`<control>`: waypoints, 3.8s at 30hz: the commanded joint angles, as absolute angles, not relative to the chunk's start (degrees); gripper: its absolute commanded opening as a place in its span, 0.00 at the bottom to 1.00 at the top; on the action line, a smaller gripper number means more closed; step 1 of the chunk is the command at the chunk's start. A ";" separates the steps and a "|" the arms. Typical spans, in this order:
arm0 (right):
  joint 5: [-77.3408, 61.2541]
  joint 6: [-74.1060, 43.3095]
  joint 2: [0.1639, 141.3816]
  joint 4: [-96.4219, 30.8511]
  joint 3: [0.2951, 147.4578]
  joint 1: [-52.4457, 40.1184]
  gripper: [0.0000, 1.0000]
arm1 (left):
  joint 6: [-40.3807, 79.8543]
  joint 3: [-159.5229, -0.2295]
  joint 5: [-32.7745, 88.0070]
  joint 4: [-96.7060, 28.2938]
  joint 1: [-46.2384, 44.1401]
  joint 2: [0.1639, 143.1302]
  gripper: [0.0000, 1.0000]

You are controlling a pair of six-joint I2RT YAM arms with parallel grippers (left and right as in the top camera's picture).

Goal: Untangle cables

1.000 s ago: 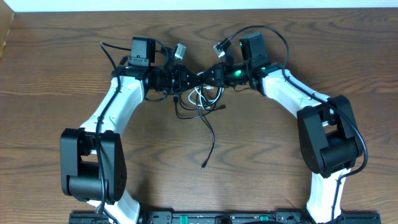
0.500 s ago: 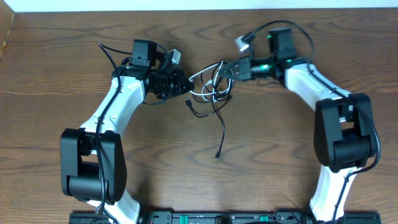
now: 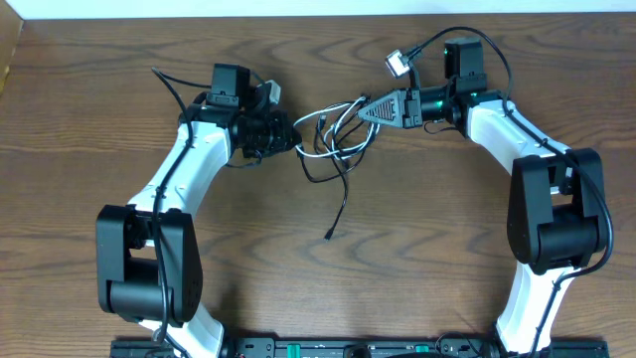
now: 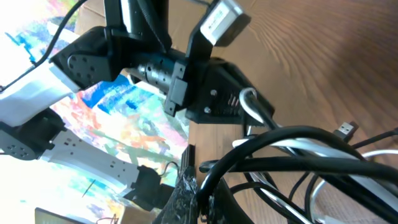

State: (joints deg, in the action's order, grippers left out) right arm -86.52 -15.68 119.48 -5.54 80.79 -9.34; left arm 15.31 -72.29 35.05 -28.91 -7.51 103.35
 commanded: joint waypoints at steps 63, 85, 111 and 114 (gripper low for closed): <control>-86.94 -61.47 119.26 47.42 80.79 -9.17 0.01 | 10.35 -72.31 37.45 -21.56 -11.62 116.51 0.07; -89.52 -62.59 119.26 47.27 80.71 -4.71 0.02 | 9.47 -72.34 37.43 -22.02 -11.53 116.49 0.08; -29.45 -21.54 119.26 -25.43 80.55 -7.05 0.22 | 16.25 -74.76 16.62 -27.83 -20.80 99.77 0.49; -26.28 -21.56 119.28 -28.60 80.53 -7.75 0.06 | 16.23 -74.76 12.38 -27.86 -23.66 100.82 0.49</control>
State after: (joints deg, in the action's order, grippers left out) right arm -34.30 -22.72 119.61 -27.09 80.40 -7.01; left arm 15.70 -74.70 19.20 -27.53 -21.41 99.44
